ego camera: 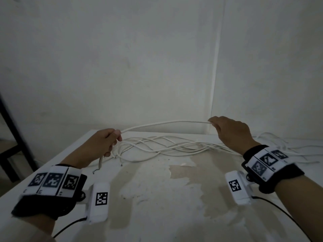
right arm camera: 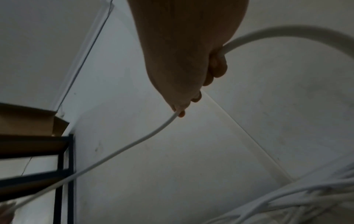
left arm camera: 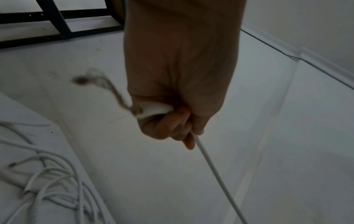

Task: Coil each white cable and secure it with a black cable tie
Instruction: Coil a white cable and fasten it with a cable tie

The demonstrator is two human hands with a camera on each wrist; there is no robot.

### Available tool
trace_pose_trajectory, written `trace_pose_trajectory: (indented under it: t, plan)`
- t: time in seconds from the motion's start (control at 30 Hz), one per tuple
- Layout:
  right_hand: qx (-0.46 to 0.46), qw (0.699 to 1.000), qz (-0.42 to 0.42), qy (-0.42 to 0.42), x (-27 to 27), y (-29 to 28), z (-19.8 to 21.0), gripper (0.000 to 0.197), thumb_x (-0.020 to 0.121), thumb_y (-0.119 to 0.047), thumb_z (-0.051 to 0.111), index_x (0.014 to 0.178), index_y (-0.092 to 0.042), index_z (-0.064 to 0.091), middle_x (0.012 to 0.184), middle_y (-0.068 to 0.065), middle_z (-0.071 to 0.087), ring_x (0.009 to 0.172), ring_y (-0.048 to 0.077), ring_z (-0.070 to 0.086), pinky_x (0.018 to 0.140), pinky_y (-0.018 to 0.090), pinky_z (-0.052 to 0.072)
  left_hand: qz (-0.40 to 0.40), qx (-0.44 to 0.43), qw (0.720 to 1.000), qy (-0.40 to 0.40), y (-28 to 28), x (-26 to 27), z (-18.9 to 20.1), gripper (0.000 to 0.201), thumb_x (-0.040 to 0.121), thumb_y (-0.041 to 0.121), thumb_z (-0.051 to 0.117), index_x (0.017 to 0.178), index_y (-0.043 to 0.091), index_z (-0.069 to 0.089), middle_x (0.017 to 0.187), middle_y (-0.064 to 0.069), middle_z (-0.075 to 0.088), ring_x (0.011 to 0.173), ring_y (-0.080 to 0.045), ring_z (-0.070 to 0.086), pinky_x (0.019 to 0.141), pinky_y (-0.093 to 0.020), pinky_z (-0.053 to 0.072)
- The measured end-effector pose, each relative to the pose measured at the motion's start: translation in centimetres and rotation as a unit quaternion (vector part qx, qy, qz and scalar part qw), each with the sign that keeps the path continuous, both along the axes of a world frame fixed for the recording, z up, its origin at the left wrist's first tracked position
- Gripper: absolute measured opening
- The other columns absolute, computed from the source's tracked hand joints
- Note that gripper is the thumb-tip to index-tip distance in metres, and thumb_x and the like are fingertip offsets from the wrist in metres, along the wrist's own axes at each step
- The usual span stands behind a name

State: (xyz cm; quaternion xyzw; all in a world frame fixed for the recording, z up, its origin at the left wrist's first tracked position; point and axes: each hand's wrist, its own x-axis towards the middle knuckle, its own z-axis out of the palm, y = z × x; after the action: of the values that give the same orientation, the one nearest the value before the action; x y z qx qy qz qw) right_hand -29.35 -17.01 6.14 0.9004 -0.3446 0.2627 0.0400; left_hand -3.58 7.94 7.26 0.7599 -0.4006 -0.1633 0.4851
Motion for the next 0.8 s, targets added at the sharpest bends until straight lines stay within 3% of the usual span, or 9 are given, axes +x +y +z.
trace_pose_trajectory:
  t: [0.07, 0.17, 0.23, 0.33, 0.5, 0.6, 0.67, 0.73, 0.8]
  plan:
    - [-0.051, 0.995, -0.005, 0.091, 0.1, 0.5, -0.5, 0.035, 0.101, -0.027, 0.026, 0.131, -0.031, 0.045, 0.111, 0.003, 0.06, 0.088, 0.026, 0.06, 0.066, 0.029, 0.038, -0.014, -0.052, 0.998, 0.025, -0.3, -0.2, 0.1, 0.03, 0.1, 0.016, 0.034, 0.08, 0.01, 0.057, 0.062, -0.001, 0.031, 0.035, -0.001, 0.026, 0.037, -0.012, 0.025]
    - [-0.093, 0.984, 0.018, 0.148, 1.2, 1.4, -1.1, 0.03, 0.097, -0.012, 0.039, 0.122, -0.022, 0.052, 0.108, 0.003, 0.057, 0.087, 0.024, 0.058, 0.058, 0.027, 0.031, -0.011, -0.124, 0.992, -0.011, -1.2, -1.0, 0.0, 0.027, 0.1, 0.019, 0.034, 0.084, 0.02, 0.057, 0.061, -0.001, 0.031, 0.036, -0.001, 0.025, 0.037, -0.013, 0.024]
    - [-0.143, 0.977, 0.089, 0.133, 2.0, 2.5, -1.6, 0.024, 0.078, -0.003, 0.064, 0.098, -0.015, 0.064, 0.094, 0.005, 0.06, 0.073, 0.022, 0.06, 0.046, 0.024, 0.026, 0.021, -0.158, 0.984, -0.073, -2.1, -1.8, -0.1, 0.026, 0.099, 0.022, 0.036, 0.087, 0.026, 0.058, 0.06, -0.001, 0.034, 0.037, -0.001, 0.03, 0.038, -0.011, 0.025]
    - [-0.213, 0.949, 0.192, 0.127, 3.0, 4.6, -1.9, 0.028, 0.052, -0.023, 0.088, 0.062, -0.021, 0.063, 0.063, -0.002, 0.057, 0.044, 0.017, 0.054, 0.035, 0.017, 0.02, 0.037, -0.175, 0.976, -0.124, -3.4, -3.4, -0.1, 0.025, 0.099, 0.021, 0.035, 0.098, 0.021, 0.06, 0.061, 0.0, 0.041, 0.04, 0.001, 0.038, 0.04, -0.009, 0.026]
    - [-0.257, 0.914, 0.31, 0.046, 4.7, 7.4, -1.1, 0.013, 0.077, -0.024, 0.064, 0.064, -0.022, 0.062, 0.065, -0.003, 0.056, 0.051, 0.019, 0.051, 0.042, 0.02, 0.023, -0.03, -0.109, 0.972, -0.206, -5.0, -5.6, -0.6, 0.024, 0.098, 0.016, 0.039, 0.108, 0.02, 0.061, 0.065, 0.008, 0.047, 0.051, 0.007, 0.046, 0.051, -0.008, 0.034]
    - [-0.216, 0.923, 0.317, -0.009, 5.3, 8.3, 0.2, 0.029, 0.083, -0.029, 0.044, 0.067, -0.02, 0.067, 0.067, -0.003, 0.06, 0.052, 0.019, 0.053, 0.044, 0.019, 0.03, -0.066, -0.067, 0.978, -0.186, -5.4, -6.5, -1.2, 0.026, 0.097, 0.018, 0.04, 0.109, 0.023, 0.062, 0.075, 0.013, 0.054, 0.063, 0.004, 0.049, 0.059, -0.006, 0.035]
    - [-0.149, 0.931, 0.329, -0.054, 5.3, 8.7, 0.7, 0.028, 0.083, -0.031, 0.043, 0.072, -0.017, 0.066, 0.067, -0.003, 0.062, 0.052, 0.019, 0.056, 0.045, 0.02, 0.039, -0.095, -0.059, 0.98, -0.163, -5.4, -7.2, -1.3, 0.026, 0.097, 0.016, 0.041, 0.099, 0.027, 0.064, 0.077, 0.019, 0.057, 0.065, 0.008, 0.051, 0.061, -0.005, 0.035]
    - [-0.09, 0.94, 0.32, -0.08, 5.0, 8.7, 0.9, 0.025, 0.083, -0.031, 0.045, 0.076, -0.013, 0.061, 0.066, -0.002, 0.061, 0.054, 0.019, 0.054, 0.046, 0.026, 0.042, -0.126, -0.044, 0.979, -0.154, -5.3, -7.7, -1.1, 0.031, 0.096, 0.014, 0.041, 0.08, 0.033, 0.06, 0.061, 0.02, 0.058, 0.059, 0.011, 0.05, 0.059, -0.006, 0.035]
    - [-0.041, 0.95, 0.302, -0.069, 4.8, 8.5, 1.3, 0.02, 0.089, -0.028, 0.05, 0.083, -0.01, 0.058, 0.077, 0.0, 0.059, 0.066, 0.018, 0.051, 0.056, 0.031, 0.039, -0.148, -0.029, 0.978, -0.146, -5.3, -8.0, -1.0, 0.032, 0.096, 0.015, 0.04, 0.081, 0.031, 0.063, 0.059, 0.022, 0.06, 0.056, 0.004, 0.046, 0.058, -0.01, 0.034]
